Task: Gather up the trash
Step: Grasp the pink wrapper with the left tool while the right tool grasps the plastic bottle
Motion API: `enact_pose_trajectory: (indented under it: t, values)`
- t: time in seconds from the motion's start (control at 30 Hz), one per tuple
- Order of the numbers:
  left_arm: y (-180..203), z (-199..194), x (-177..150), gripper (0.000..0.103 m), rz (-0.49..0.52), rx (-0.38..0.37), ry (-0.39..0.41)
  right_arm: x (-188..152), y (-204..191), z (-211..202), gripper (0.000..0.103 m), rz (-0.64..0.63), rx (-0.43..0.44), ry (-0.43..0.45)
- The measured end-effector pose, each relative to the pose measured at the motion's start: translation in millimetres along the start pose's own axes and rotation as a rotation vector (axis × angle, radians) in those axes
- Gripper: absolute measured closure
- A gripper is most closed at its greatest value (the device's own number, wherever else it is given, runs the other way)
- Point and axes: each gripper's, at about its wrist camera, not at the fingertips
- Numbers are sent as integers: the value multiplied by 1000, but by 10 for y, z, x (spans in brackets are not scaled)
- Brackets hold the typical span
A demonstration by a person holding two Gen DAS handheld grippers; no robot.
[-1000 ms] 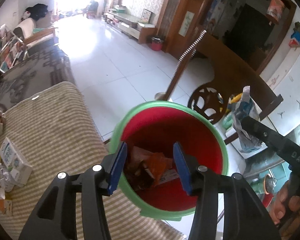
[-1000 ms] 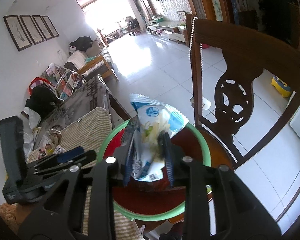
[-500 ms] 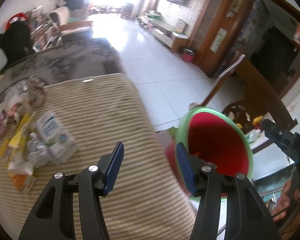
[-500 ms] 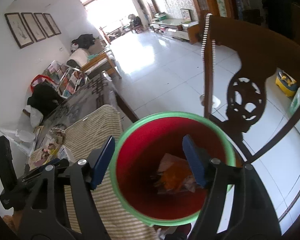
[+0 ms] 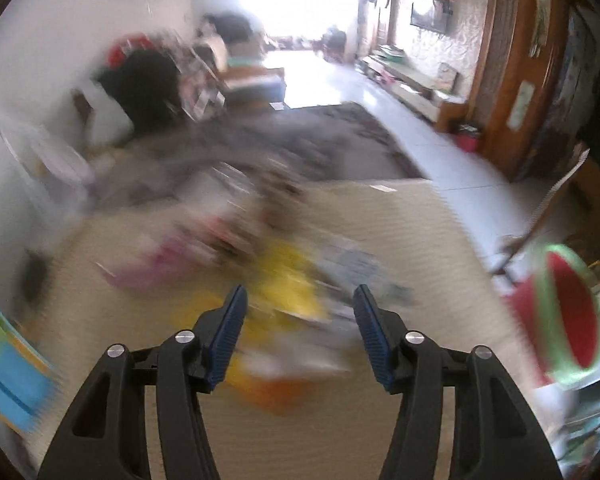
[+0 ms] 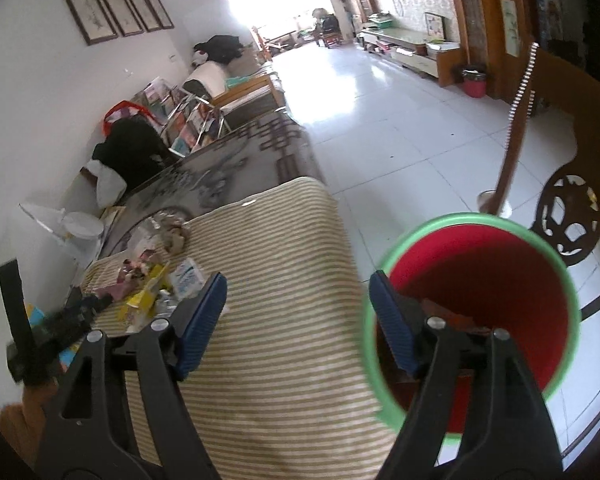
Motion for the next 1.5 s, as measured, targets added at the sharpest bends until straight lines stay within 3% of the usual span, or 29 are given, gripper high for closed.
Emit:
enact_pose_trajectory:
  t: [0.13, 0.2, 0.3, 0.5, 0.57, 0.67, 0.73, 0.8, 0.87, 0.9, 1.03, 1.17, 1.33, 1.5]
  values:
    - [-646, 226, 281, 36, 152, 113, 48, -54, -336, 198, 30, -2, 9, -22]
    - [-909, 446, 379, 30, 206, 72, 22, -84, -493, 306, 30, -3, 14, -35]
    - [-1137, 842, 404, 29, 274, 33, -62, -140, -786, 516, 30, -2, 36, -58]
    - [-1239, 1541, 199, 29, 382, -14, -244, -210, -1289, 845, 30, -18, 58, -89]
    - [-1260, 1646, 143, 29, 390, -24, -259, -211, -1478, 956, 30, -36, 60, -99]
    - [-1282, 1757, 108, 33, 346, -77, -278, -139, -1706, 1133, 30, -66, 73, -121]
    - [-1301, 1792, 88, 52, 318, -103, -284, -41, -1863, 1293, 30, -78, 101, -147]
    - [-1340, 1837, 51, 84, 286, -102, -282, 52, -1986, 1434, 28, -63, 143, -174]
    - [-1400, 1788, 5, 89, 220, -139, -266, 197, -2122, 1655, 26, -26, 191, -209]
    - [-1443, 1772, -21, 96, 186, -161, -263, 278, -2213, 1806, 26, -12, 204, -235]
    - [-1602, 1524, -142, 97, 77, -193, -215, 442, -2541, 2344, 23, -7, 206, -313]
    - [-1757, 1297, -318, 97, -26, -230, -210, 465, -2743, 3033, 22, 126, 232, -400]
    - [-1953, 1247, -532, 97, -135, -241, -241, 346, -2846, 3766, 22, 203, 106, -494]
    - [-2084, 1240, -637, 97, -206, -227, -254, 202, -2946, 4177, 21, 191, 19, -551]
Point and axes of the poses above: each gripper's, at about its wrist camera, not at the fingertips, and z roughly the way its jaws point, y to its right, x to its top, and after that the axes turned 7 degrees about x, right-handed
